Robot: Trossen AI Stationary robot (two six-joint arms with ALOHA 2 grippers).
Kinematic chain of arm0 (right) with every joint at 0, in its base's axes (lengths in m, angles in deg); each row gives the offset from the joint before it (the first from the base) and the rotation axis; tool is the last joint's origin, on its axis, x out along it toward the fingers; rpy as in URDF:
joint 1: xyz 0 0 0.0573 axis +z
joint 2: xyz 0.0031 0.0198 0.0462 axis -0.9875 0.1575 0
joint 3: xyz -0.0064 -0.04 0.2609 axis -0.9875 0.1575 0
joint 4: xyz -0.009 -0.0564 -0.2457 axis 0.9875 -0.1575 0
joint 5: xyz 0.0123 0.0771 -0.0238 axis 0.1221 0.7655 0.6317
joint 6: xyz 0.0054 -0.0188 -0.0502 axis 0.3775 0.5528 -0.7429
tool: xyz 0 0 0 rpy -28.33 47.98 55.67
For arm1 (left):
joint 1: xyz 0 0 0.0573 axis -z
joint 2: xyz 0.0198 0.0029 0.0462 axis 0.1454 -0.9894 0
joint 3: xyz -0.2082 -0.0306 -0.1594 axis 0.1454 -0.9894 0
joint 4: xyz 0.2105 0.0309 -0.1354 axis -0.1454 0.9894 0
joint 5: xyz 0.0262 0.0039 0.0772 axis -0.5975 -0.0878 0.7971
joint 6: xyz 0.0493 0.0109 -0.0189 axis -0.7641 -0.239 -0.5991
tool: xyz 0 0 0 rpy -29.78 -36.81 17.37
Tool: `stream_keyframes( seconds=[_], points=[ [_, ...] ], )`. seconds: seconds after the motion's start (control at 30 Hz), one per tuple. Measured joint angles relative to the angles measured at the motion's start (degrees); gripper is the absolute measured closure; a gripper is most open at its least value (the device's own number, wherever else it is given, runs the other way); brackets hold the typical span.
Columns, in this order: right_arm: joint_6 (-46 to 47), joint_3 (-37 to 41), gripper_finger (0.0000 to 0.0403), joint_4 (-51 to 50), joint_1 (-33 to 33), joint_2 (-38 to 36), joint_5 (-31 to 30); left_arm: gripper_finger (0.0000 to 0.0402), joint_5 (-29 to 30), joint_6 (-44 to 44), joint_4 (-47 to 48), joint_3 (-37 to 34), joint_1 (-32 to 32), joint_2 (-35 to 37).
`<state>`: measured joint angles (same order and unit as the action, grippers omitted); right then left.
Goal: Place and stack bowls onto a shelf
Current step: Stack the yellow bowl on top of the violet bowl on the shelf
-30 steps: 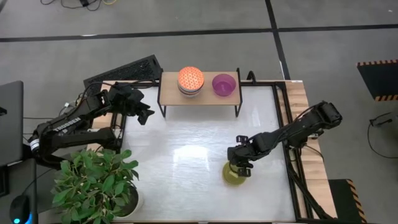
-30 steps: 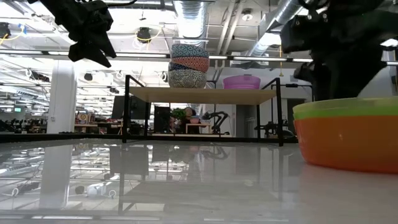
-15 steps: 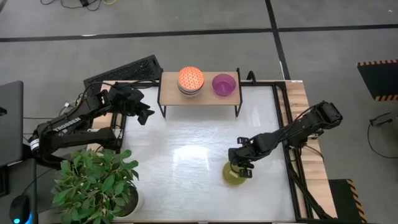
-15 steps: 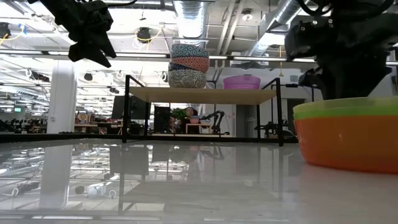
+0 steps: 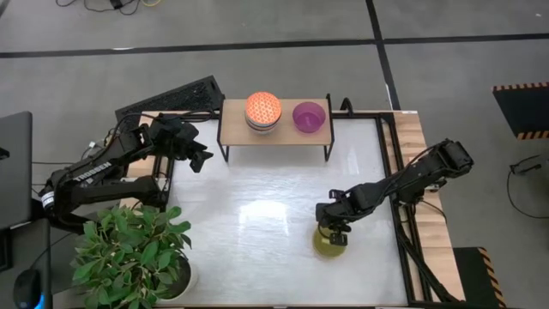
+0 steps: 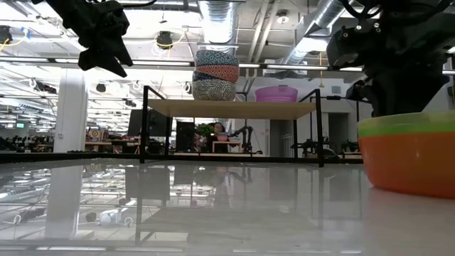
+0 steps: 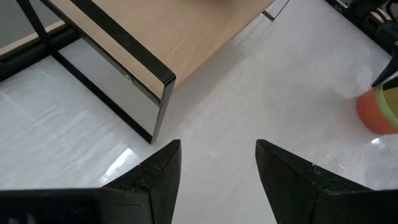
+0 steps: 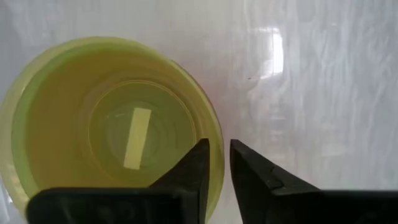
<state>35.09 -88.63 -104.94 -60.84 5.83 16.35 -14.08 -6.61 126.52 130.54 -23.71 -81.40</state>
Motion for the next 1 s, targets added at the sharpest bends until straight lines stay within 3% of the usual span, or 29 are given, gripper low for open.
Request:
stream_keyframes(
  seconds=[0.23, 0.57, 1.0],
  points=[
    [0.0, 0.0, 0.0308, 0.3, 0.0, 0.0, -0.1, 0.0211, 0.0, 0.0, 0.0, 0.0, 0.0, 0.0],
    [-1.1, -2.1, 0.0338, -2.0, 0.2, -0.1, -1.6, 0.0211, 0.0, -0.2, 0.0, 0.0, 0.0, 0.0],
    [-1.0, -0.3, 0.034, -0.8, 0.1, 0.0, -1.1, 0.0211, 0.0, -0.2, 0.0, 0.0, 0.0, 0.0]
  ],
)
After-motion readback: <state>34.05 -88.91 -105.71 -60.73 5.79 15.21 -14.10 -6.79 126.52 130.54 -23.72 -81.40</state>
